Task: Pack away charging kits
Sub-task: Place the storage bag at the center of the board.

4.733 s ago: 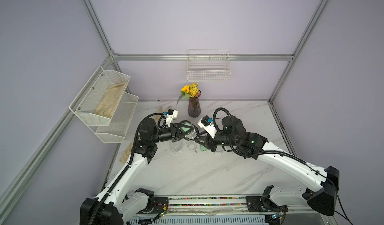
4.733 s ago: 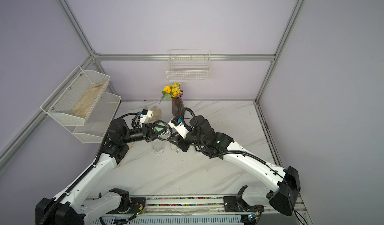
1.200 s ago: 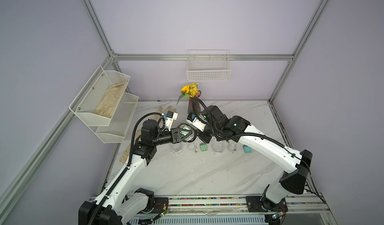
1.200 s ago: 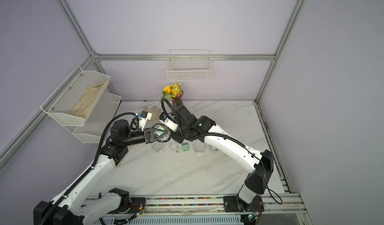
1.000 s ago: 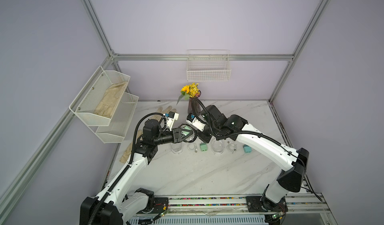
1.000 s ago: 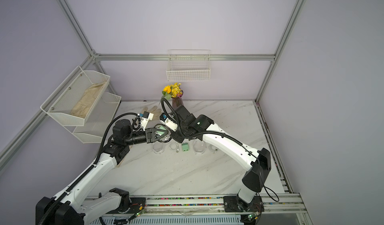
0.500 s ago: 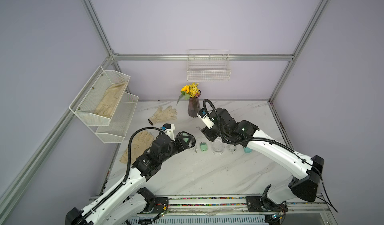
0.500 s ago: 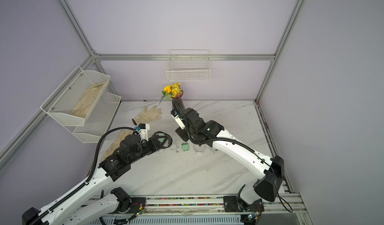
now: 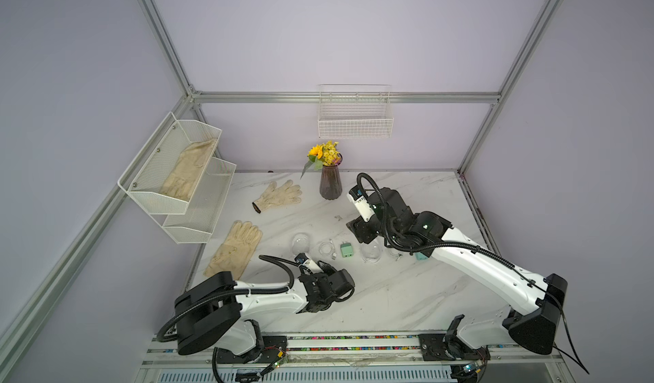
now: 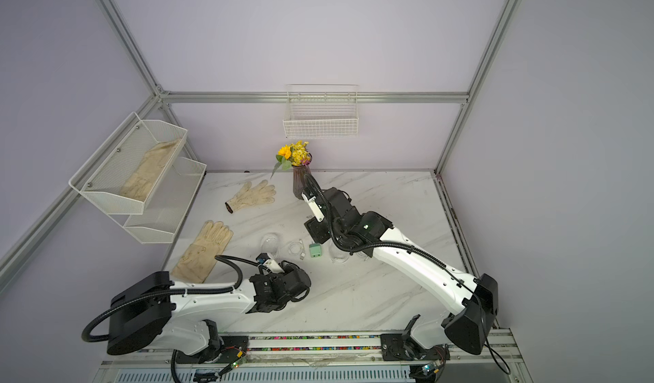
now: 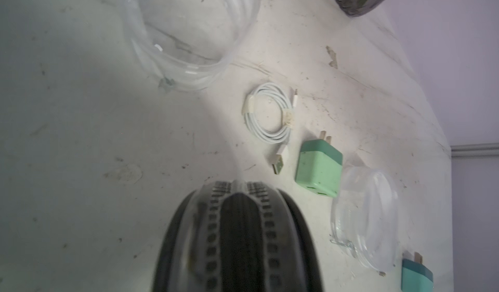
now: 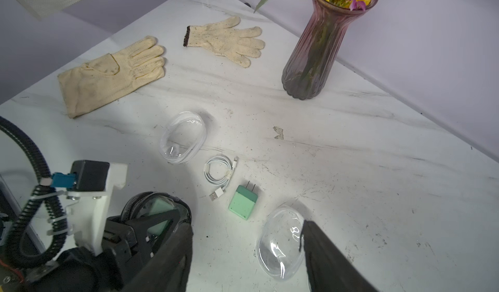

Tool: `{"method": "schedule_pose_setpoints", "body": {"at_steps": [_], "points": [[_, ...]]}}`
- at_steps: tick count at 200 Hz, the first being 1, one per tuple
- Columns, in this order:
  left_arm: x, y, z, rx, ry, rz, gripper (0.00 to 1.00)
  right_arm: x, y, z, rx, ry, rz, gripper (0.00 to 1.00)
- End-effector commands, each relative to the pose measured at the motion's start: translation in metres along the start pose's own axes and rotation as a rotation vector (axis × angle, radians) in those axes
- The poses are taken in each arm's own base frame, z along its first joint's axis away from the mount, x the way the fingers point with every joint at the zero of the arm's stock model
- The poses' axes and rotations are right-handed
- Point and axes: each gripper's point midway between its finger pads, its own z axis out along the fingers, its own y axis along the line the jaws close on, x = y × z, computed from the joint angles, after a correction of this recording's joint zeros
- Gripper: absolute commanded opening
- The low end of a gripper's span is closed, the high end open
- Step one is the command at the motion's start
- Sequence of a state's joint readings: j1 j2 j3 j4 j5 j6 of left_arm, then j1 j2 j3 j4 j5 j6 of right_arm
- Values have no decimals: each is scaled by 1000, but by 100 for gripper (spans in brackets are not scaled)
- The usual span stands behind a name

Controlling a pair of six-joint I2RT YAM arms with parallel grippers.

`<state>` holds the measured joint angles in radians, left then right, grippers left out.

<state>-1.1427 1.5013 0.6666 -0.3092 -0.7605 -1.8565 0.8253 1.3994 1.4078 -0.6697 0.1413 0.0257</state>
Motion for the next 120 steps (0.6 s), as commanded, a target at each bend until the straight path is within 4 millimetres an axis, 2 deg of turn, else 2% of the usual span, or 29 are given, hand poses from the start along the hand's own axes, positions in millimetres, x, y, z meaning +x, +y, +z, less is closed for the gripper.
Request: {"method": "schedule_pose_setpoints", "body": {"at_steps": [1,6,18,30,43,57,78,93,120], "points": [[-3,-21,-7,71,-109,-190,4,-10,3,-8,-30,-47,33,67],[1,-20,-7,69,-105,-199,6,-15,3,-19,-35,-73,39,67],[15,-12,-5,54,-81,-241,11,-14,3,-20,-43,-72,52,67],[27,-5,-5,44,-62,-263,23,-13,5,-22,-52,-69,69,67],[39,1,-6,31,-35,-264,46,-10,6,-23,-59,-68,72,67],[50,8,-9,13,-1,-270,64,-6,6,-24,-62,-66,79,68],[62,20,-16,-21,40,-302,99,-2,8,-23,-75,-57,91,68],[74,31,-22,-61,97,-322,100,-2,8,-24,-79,-53,104,68],[90,38,-41,-124,217,-292,100,-6,6,-32,-78,-66,111,69]]}}
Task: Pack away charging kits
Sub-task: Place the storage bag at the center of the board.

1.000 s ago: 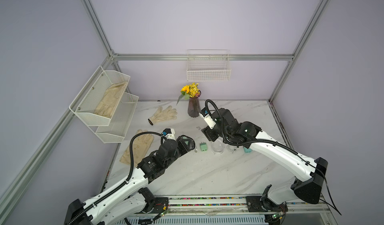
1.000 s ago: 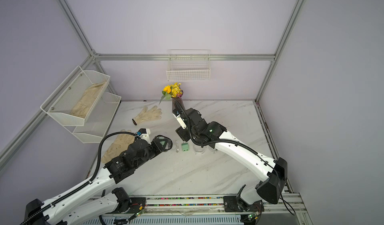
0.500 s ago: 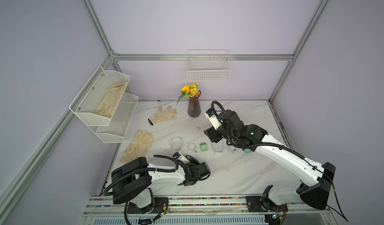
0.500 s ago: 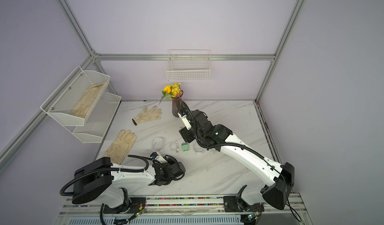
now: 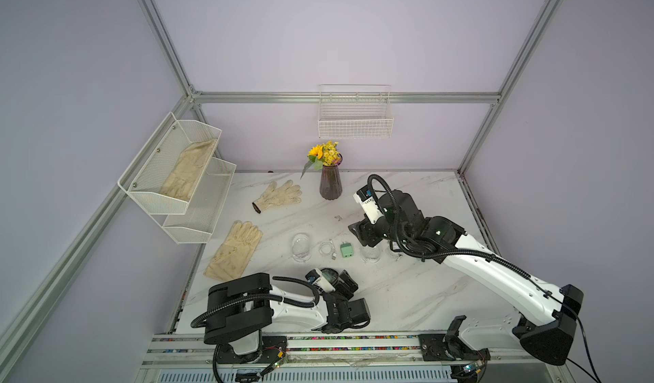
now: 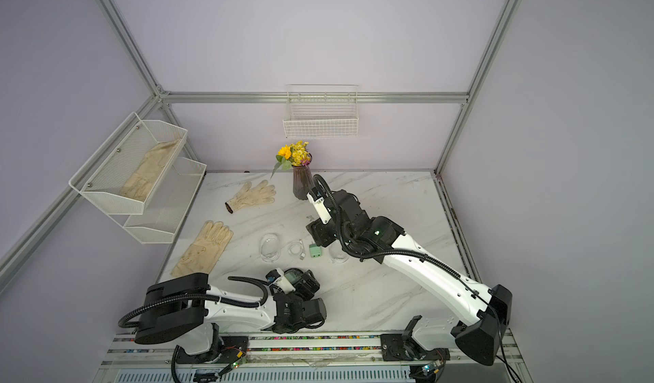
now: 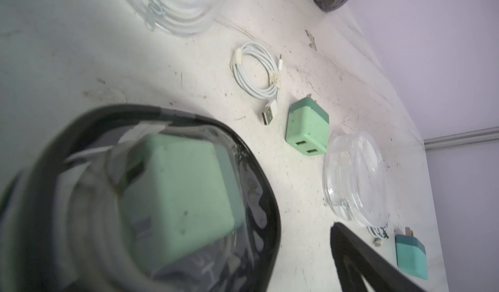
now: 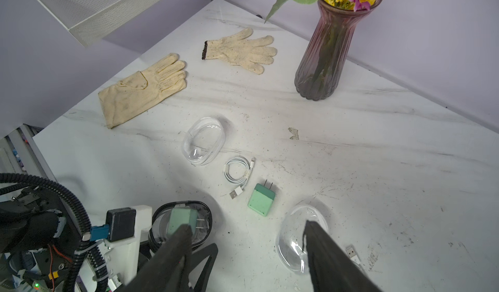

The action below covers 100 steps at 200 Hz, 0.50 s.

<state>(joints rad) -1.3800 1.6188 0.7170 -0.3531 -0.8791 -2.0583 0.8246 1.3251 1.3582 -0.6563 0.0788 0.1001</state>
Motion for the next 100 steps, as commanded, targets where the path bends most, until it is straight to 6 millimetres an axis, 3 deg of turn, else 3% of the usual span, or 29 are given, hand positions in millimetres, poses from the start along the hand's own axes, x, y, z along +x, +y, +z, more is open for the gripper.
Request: {"method": "schedule_pose_setpoints", "body": {"at_steps": [1,55,80,100], "points": [[38,37,-17,-216,213,-331,100,-9,0,-15,-13,-37,31,69],[45,47,-63,-335,461,-172,100,-20,-3,-25,-5,-77,31,71],[37,33,-85,-276,556,-123,100,-19,-9,-23,-2,-69,44,71],[29,6,-98,-136,607,19,98,-20,-22,-22,3,-68,78,73]]}}
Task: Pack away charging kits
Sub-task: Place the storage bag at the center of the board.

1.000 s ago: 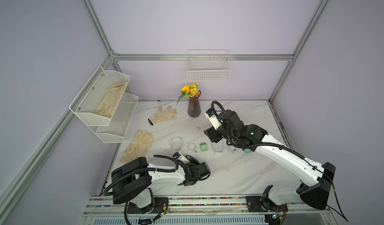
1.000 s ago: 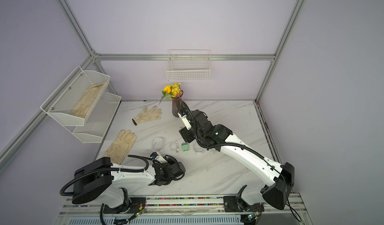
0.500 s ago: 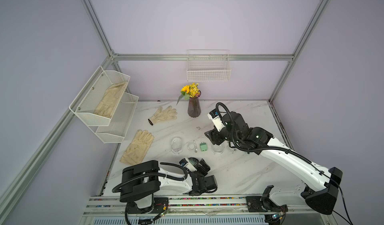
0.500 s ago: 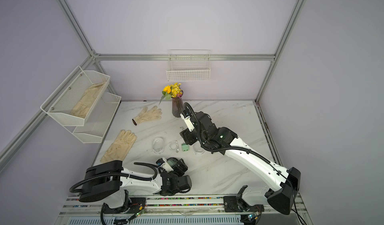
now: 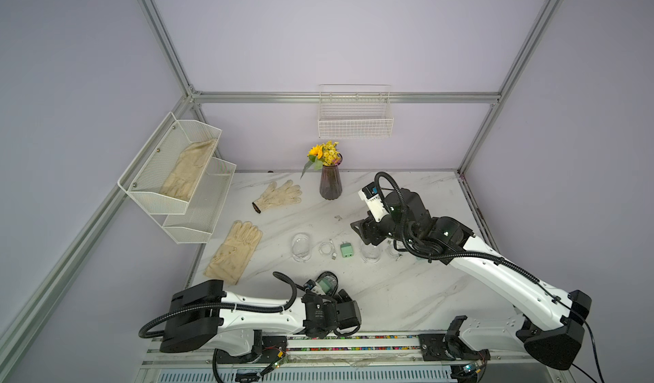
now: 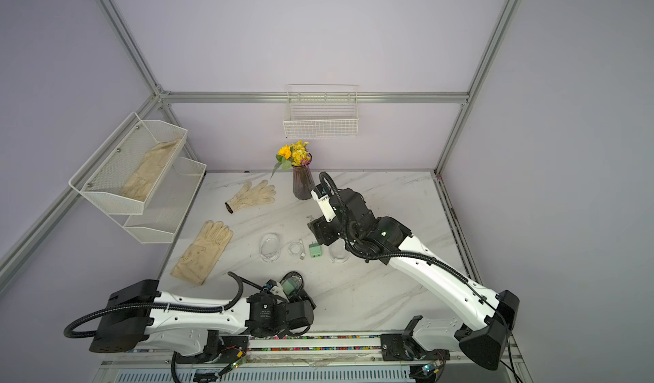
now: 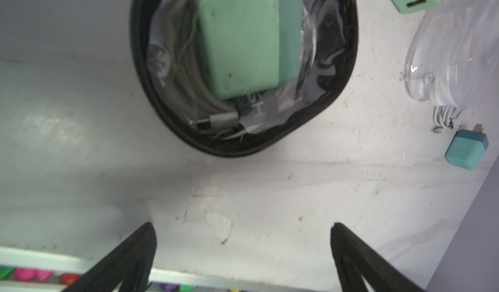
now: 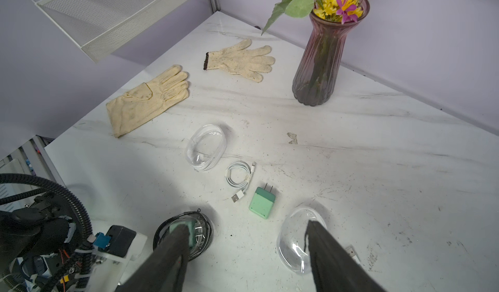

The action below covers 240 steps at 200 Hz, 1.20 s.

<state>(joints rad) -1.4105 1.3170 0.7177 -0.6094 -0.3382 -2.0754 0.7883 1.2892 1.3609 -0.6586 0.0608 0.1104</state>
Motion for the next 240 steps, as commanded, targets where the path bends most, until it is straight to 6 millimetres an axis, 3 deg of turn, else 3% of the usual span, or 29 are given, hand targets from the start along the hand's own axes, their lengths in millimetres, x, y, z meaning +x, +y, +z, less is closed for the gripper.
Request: {"method": "schedule_pose_setpoints", "body": {"at_steps": [1,29,60,81,120,142,177,240], "points": [[9,-17,-26,46,83,65,98,-13,-12,-9,-4,-33,49,73],[-30,-50,-50,42,37,285,91,-14,-57,-9,29,-46,156,73],[-67,-122,-63,52,10,598,85,3,-94,1,91,-66,289,73],[-76,-165,-49,-32,-46,763,84,14,-124,-1,151,-87,359,73],[-72,-222,2,-92,-59,897,88,11,-182,-50,281,-248,480,74],[-72,-235,32,-165,-71,931,91,20,-199,-55,304,-289,531,74],[-75,-242,61,-242,-108,973,94,33,-216,-69,308,-398,600,73],[-93,-249,83,-294,-187,1000,94,41,-213,-55,249,-378,576,73]]}}
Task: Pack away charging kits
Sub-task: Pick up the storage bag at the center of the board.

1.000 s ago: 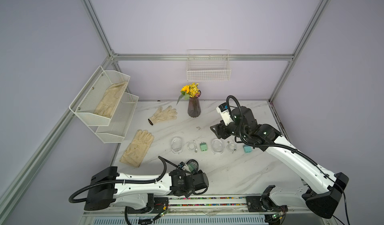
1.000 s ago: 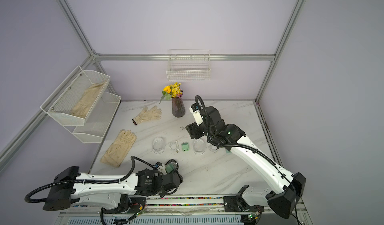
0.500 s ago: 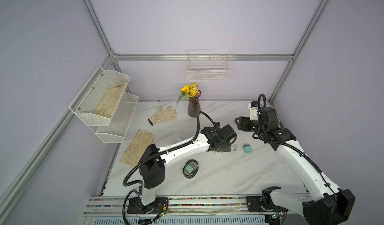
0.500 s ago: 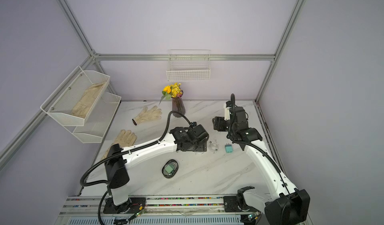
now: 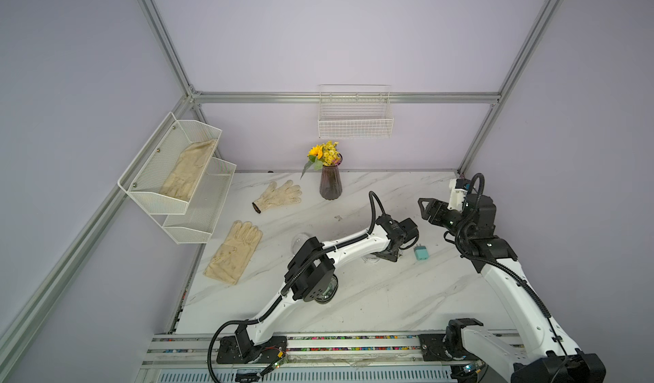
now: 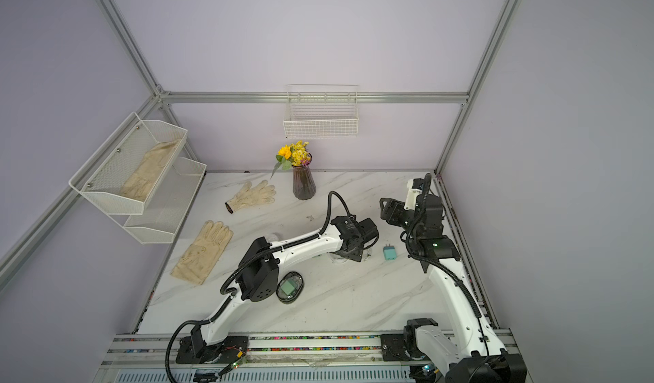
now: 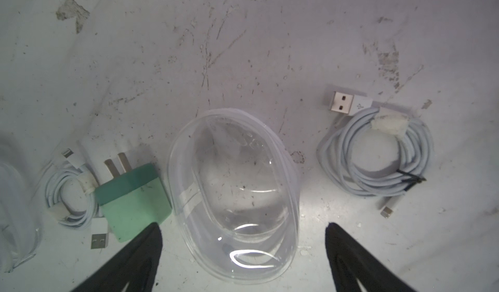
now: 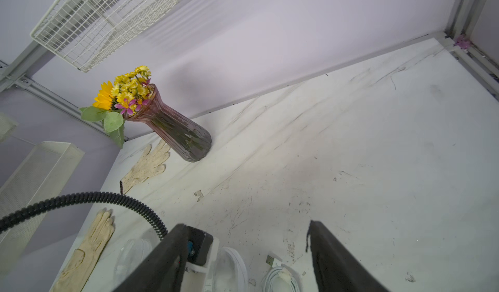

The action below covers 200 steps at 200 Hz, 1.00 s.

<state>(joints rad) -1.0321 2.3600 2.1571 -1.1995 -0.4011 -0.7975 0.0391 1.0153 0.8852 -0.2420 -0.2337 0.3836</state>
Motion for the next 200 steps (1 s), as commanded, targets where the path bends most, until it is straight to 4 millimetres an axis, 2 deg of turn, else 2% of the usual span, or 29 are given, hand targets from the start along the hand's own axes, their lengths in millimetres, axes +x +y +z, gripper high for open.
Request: {"method": "schedule_pose_setpoints", "body": {"at_steps": [1,22,66,102,157,200], "points": [[-34,3,-18,10,-88,-7,94,-5,9,2,-60,-31,-2,73],[-38,1,-5,31,-60,-1,93,-4,7,4,-53,-29,-13,73],[-43,-7,8,42,-56,8,89,-5,5,7,-51,-38,-13,72],[-33,-9,23,25,-26,5,81,0,4,10,-57,-25,-19,72],[-41,2,7,10,-73,-13,72,5,6,15,-82,-6,-10,70],[-44,-5,-2,62,-79,72,67,7,8,16,-100,5,-3,69]]}}
